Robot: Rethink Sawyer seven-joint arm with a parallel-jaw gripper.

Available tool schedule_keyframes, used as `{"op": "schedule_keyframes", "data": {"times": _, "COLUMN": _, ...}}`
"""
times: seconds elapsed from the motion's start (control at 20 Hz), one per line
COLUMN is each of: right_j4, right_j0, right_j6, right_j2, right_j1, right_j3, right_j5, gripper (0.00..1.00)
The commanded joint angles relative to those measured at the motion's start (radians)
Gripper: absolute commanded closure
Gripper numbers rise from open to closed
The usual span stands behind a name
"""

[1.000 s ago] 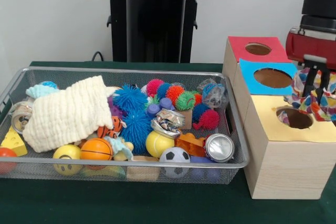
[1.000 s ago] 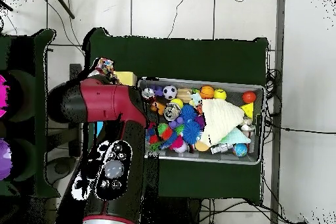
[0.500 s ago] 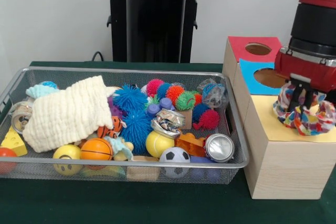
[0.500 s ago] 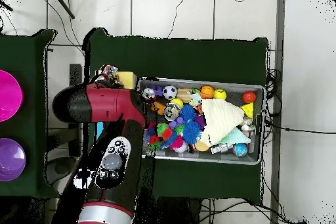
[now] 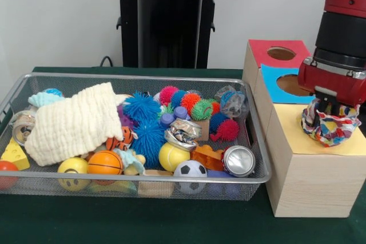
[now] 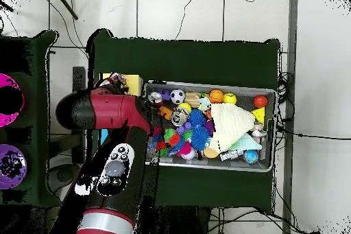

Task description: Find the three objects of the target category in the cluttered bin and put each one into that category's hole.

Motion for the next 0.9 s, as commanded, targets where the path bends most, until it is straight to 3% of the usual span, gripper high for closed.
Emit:
{"op": "schedule_keyframes", "data": {"times": 0.05, "right_j4": 0.036, "right_j0": -0.030, "right_j6": 0.179, "right_j2": 0.067, "right_j1": 0.060, "right_j3": 0.083, "right_j5": -0.113, "gripper": 1.00}}
{"op": "schedule_keyframes", "data": {"times": 0.9, "right_j4": 0.052, "right_j0": -0.007, "right_j6": 0.201, "right_j2": 0.031, "right_j1": 0.112, "right_j3": 0.044, "right_j5": -0.126, "gripper": 1.00}}
